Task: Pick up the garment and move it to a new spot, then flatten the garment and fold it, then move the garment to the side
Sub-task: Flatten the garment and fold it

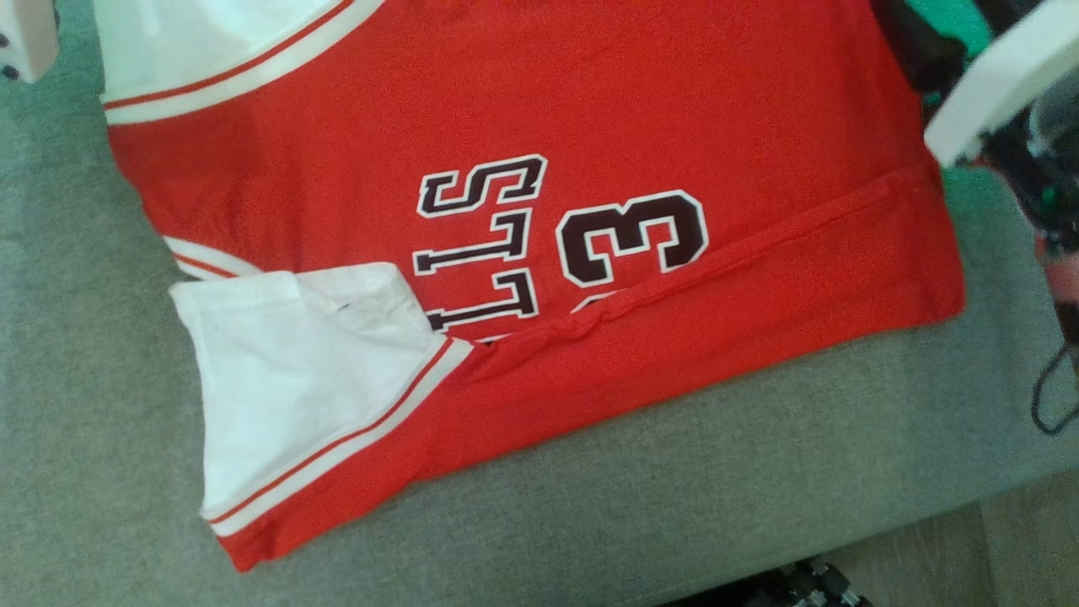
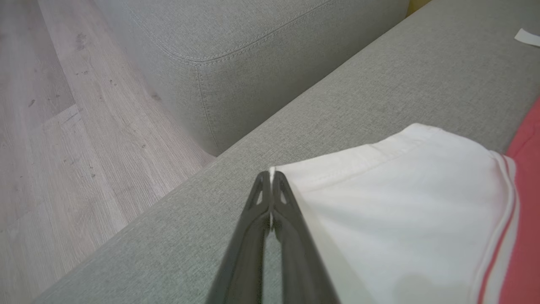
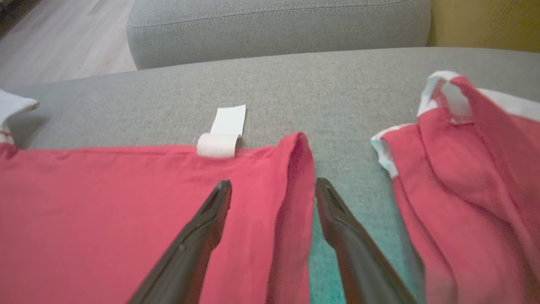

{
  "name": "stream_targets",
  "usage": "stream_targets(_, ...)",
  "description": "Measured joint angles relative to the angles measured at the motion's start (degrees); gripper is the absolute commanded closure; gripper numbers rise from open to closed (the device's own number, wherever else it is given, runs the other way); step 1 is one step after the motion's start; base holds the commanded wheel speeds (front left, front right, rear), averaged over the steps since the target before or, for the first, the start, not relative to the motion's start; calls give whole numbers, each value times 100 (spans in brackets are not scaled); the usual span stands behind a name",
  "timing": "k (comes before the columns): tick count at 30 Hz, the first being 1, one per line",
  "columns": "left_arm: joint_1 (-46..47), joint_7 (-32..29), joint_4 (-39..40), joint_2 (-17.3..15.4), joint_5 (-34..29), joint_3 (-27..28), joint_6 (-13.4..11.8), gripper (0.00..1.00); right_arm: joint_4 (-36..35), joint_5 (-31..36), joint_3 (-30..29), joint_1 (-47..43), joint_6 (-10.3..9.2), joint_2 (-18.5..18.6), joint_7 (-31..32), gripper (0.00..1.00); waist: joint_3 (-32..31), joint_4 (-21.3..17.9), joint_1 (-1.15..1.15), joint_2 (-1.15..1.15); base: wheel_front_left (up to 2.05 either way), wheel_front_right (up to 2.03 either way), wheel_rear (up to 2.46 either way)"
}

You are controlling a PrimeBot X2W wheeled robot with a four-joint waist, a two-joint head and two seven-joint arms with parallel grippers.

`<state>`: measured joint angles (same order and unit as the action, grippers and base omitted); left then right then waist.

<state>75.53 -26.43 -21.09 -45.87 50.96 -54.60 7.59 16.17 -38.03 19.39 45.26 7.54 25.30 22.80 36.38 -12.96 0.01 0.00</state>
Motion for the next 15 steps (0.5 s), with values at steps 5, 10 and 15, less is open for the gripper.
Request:
stream_targets(5,197,114,-15,16,99,-198,0,100,595,-191,167,632,0,-141,23,0,95,122,0,0,0,0,0)
stream_targets(10,339,213,-60,30,210,-380,1,100,1051,-393,347,1013,0,-167,23,0,164,237,0,0,0,0,0)
stream_targets(15,443,339,-136,29,308,-561,1,100,1349,-476,514,1196,0,-165,-79,0,194,312,0,0,0,0,0)
